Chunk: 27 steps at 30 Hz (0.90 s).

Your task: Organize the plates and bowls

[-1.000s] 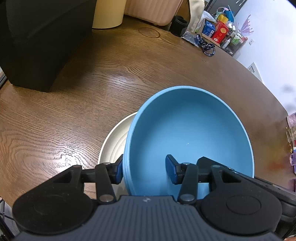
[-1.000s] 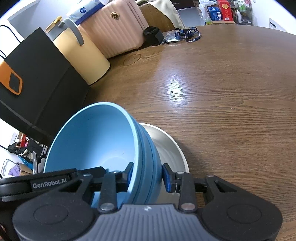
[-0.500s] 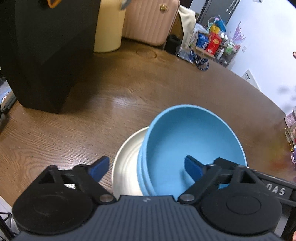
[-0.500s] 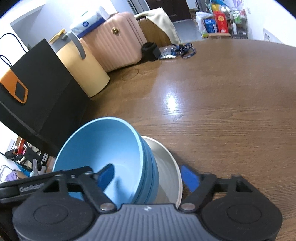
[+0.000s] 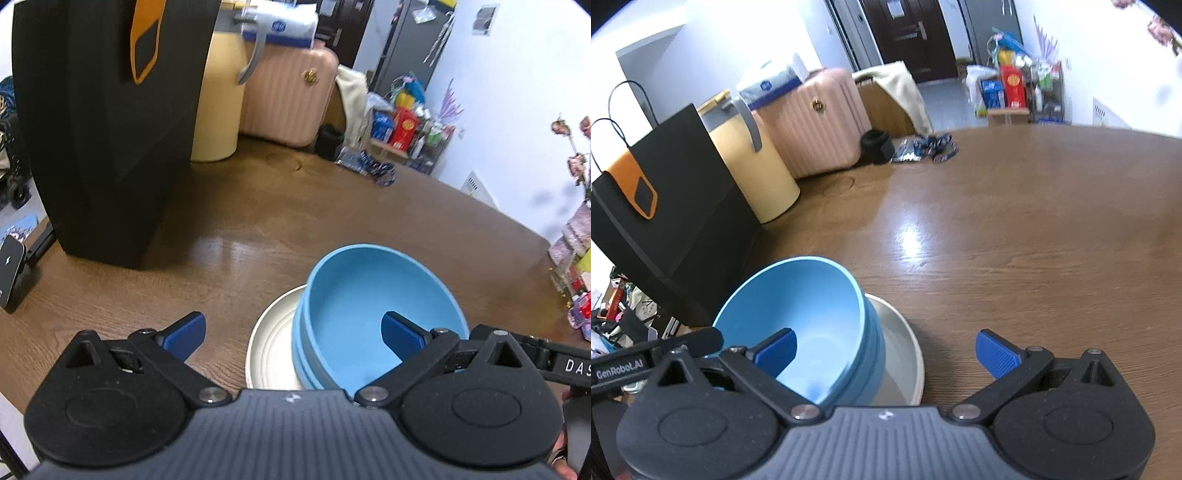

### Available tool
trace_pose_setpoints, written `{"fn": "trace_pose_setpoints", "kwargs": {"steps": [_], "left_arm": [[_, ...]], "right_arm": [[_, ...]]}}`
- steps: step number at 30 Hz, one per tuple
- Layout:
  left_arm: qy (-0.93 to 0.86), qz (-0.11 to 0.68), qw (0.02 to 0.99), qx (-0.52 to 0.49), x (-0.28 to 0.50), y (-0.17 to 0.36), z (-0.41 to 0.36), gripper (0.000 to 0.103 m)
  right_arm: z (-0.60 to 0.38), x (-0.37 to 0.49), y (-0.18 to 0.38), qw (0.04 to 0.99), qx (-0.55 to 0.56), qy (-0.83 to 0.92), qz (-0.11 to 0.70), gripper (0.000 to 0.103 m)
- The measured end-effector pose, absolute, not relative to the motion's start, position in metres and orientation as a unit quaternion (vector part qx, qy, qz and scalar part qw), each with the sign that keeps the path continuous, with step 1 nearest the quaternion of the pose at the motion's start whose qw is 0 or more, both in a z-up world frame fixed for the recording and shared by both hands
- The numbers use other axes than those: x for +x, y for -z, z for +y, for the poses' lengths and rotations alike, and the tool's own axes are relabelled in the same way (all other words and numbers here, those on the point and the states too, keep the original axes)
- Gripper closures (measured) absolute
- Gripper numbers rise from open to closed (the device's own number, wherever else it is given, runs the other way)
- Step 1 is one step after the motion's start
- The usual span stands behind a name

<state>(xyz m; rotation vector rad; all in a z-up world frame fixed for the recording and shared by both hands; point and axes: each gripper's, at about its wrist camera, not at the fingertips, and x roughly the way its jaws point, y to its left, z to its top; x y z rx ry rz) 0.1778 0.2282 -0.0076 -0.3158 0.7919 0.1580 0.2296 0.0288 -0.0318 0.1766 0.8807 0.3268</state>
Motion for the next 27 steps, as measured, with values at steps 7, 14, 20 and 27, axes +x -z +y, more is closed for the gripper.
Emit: {"fn": "trace_pose_setpoints", "kwargs": {"steps": [7, 14, 20, 27], "left_arm": [[-0.064, 0.347, 0.925, -0.138, 0.162, -0.008, 0.207, 0.000], [-0.048, 0.336, 0.934, -0.109, 0.135, -0.015, 0.175, 0.000], [-0.025, 0.328, 0.940, -0.094, 0.101, -0.020, 0.150, 0.000], [-0.006, 0.319, 0.945, -0.076, 0.059, -0.023, 0.125, 0.000]], "right_arm": [[-0.001, 0.194, 0.015, 0.911, 0.070, -0.134, 0.385, 0.000], [-0.041, 0.146, 0.008, 0.925, 0.069, -0.097, 0.362, 0.000], [-0.070, 0.093, 0.003, 0.935, 0.063, -0.065, 0.343, 0.000], [-0.093, 0.031, 0.002, 0.940, 0.076, -0.038, 0.329, 0.000]]}}
